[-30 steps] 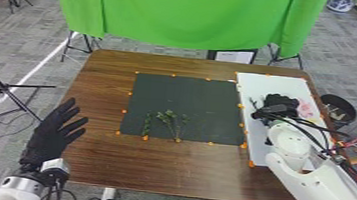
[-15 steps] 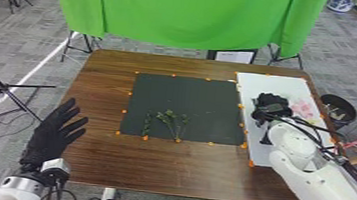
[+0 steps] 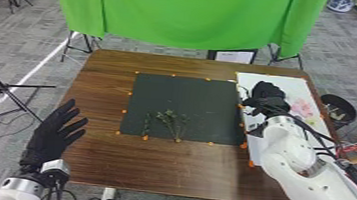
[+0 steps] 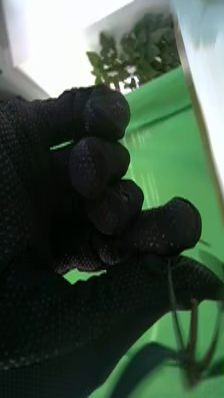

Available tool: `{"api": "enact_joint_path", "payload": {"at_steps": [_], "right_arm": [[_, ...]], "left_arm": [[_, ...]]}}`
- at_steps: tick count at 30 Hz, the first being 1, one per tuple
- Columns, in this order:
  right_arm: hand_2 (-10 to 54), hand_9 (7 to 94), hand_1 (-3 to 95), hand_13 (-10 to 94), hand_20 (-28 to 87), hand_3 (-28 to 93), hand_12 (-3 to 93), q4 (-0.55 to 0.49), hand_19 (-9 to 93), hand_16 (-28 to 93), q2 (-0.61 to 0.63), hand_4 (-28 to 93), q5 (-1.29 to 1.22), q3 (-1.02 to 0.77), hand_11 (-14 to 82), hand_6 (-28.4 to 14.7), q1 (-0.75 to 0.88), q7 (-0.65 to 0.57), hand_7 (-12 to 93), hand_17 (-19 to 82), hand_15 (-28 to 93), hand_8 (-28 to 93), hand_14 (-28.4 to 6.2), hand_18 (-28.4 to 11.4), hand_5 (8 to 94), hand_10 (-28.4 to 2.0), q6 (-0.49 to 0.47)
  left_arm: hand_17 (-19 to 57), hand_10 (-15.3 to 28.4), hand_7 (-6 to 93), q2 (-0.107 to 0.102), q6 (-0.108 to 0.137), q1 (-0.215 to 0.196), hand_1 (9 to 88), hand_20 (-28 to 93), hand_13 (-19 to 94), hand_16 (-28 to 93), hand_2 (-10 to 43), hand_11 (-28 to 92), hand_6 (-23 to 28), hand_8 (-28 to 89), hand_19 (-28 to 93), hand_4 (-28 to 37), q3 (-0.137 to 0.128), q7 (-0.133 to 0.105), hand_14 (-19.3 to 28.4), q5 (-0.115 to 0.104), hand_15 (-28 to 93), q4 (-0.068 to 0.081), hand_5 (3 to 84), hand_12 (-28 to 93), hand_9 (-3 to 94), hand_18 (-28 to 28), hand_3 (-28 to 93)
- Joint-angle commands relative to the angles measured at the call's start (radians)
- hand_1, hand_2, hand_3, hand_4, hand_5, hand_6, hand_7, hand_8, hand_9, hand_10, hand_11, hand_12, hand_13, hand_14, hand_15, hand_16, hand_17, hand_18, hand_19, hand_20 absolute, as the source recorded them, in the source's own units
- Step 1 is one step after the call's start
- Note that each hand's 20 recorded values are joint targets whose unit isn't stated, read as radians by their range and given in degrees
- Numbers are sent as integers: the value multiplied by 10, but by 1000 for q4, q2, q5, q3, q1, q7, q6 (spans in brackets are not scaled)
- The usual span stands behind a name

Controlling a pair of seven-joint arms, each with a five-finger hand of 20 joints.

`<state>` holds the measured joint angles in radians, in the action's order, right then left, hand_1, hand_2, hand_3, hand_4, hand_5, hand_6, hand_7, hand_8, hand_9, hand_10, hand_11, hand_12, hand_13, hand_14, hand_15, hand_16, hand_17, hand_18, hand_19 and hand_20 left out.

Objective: Arrange flowers

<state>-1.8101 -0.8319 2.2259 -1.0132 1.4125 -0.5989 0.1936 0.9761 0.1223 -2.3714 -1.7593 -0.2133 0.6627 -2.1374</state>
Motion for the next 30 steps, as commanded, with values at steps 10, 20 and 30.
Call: {"api": "enact_joint_path", "payload": {"at_steps": [10, 20, 30], "right_arm": [[-95, 713, 392, 614, 612, 886, 695, -25, 879, 440, -235, -167, 311, 122, 645, -6, 124, 1, 509, 279, 893, 222, -127, -231, 741, -108, -112], [-95, 717, 380, 617, 608, 888, 697, 41, 886, 439, -247, -154, 403, 133, 646, -4, 117, -95, 508, 282, 892, 220, -129, -237, 744, -107, -70], [-95, 703, 374, 607, 609, 875, 692, -15, 889, 447, -219, -161, 345, 94, 652, 2, 137, -94, 524, 274, 894, 201, -136, -241, 728, -108, -155]], "left_arm": [[-125, 103, 179, 6, -12, 11, 251, 98, 178, 20, -26, 149, 26, -95, 372, -250, 10, 24, 152, 4, 275, 7, 229, 199, 176, 228, 694], [-125, 101, 181, 5, -15, 12, 250, 99, 177, 21, -27, 147, 26, -95, 373, -249, 13, 23, 152, 4, 275, 9, 229, 200, 176, 229, 695], [-125, 102, 181, 7, -13, 7, 250, 98, 178, 21, -26, 149, 26, -95, 373, -250, 8, 25, 152, 4, 276, 7, 228, 200, 176, 229, 694]]}}
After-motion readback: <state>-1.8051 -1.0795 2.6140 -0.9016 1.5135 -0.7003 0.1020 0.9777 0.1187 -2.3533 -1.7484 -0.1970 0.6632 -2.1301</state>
